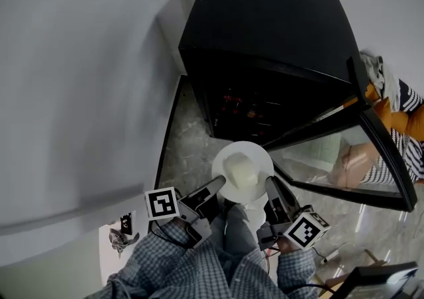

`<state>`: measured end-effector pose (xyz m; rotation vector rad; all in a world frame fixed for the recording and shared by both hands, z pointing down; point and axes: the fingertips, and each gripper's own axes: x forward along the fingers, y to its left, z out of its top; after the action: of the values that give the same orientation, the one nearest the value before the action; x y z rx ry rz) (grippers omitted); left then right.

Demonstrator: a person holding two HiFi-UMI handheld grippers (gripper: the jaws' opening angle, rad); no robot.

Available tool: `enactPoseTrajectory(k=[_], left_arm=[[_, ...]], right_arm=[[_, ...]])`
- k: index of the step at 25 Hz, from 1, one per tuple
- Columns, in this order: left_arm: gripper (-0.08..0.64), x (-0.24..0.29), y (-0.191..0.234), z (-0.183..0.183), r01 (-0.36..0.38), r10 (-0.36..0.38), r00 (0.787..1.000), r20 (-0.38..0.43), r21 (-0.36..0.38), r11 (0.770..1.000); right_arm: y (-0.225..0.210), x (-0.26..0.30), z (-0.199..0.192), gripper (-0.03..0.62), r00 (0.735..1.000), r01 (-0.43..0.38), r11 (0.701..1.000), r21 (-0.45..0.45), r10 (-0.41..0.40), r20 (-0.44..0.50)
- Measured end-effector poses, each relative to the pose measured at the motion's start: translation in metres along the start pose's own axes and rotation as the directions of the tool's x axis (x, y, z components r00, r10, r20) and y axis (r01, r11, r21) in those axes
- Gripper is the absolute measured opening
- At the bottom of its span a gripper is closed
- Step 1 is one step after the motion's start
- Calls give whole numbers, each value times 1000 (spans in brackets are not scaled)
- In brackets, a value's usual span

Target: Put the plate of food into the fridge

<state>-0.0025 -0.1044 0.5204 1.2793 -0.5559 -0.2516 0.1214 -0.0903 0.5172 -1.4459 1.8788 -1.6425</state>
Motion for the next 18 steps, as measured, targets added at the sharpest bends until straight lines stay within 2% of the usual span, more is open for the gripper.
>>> enactPoseTrajectory(k=[7, 14, 18], left_arm=[[20, 22, 22, 11, -24, 24, 1000, 6, 0, 1000], [18, -16, 22, -15, 39, -42, 998, 36, 66, 997], [18, -24, 35, -22, 71, -73, 996, 44, 44, 997]], right_arm=[[-27, 17, 7, 60, 1000, 19, 1000, 3, -19, -15], [-7, -14, -22, 58, 999, -10, 998, -59, 12, 34], [-10, -16, -35, 57, 999, -6, 996, -91, 9, 31]])
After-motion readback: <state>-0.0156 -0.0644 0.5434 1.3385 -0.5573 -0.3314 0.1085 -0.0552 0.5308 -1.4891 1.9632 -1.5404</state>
